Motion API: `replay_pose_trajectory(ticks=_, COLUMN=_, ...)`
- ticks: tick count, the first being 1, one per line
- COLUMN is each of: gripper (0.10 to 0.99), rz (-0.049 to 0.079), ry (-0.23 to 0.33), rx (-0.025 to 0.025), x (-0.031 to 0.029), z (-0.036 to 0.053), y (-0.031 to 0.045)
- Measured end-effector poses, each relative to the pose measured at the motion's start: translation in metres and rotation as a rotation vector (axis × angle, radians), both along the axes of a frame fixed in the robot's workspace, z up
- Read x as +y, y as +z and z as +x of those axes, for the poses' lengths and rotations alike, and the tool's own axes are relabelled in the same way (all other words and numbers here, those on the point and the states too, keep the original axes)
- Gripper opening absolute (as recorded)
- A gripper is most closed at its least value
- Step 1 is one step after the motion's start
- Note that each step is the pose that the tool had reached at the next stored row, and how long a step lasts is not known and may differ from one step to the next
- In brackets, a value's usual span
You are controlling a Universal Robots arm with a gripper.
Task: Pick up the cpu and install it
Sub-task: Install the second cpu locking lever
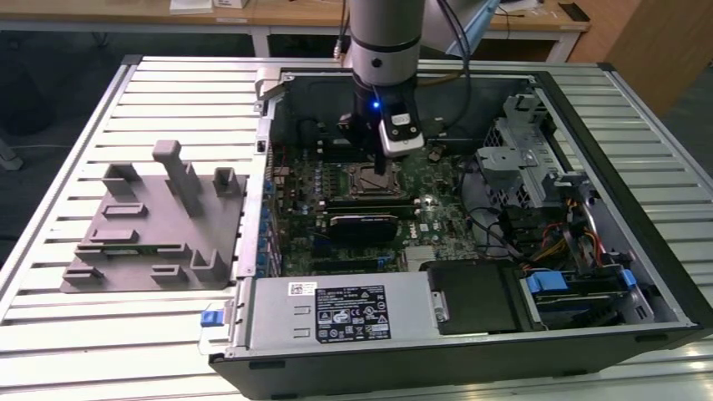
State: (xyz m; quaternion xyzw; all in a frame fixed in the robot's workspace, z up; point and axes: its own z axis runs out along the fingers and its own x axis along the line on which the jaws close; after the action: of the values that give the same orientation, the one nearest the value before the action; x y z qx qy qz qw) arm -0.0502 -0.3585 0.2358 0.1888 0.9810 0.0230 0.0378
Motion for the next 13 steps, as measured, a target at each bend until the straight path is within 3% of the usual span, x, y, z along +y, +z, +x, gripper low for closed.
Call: replay_pose_trajectory(ticks=13, gripper=0.106, rz=0.0, ry=0.0, rx=0.0, x=-0.0126, z=0.0, y=0.0)
